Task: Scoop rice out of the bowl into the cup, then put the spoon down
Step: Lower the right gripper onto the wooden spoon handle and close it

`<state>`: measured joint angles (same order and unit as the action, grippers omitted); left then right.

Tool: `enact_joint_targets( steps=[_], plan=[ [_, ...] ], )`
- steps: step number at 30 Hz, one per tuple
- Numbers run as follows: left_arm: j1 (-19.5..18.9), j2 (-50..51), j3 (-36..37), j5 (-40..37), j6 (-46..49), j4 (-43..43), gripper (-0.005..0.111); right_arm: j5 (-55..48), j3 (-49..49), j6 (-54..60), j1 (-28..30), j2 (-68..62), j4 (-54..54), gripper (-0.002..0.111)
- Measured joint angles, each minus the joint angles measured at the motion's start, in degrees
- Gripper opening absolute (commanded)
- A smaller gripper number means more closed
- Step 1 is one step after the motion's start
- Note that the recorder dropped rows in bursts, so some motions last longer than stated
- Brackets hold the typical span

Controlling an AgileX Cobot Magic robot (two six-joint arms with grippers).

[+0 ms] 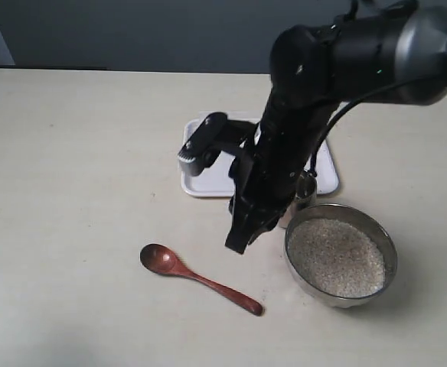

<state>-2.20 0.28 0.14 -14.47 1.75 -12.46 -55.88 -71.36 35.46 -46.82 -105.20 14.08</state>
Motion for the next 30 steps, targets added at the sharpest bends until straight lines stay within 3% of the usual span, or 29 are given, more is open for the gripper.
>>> enact_joint_targets(
  steps=[12,18,30],
  plan=[
    [0.0,0.0,0.0,0.0,0.0,0.0,0.001,-2.1,0.0,-0.5,-5.1,-5.3,0.1,0.025],
    [0.0,0.0,0.0,0.0,0.0,0.0,0.001,-3.5,0.0,-0.6,-6.9,-5.3,1.0,0.049],
    [0.0,0.0,0.0,0.0,0.0,0.0,0.001,-2.8,-0.1,-3.8,-8.0,-7.8,1.3,0.049]
  ],
)
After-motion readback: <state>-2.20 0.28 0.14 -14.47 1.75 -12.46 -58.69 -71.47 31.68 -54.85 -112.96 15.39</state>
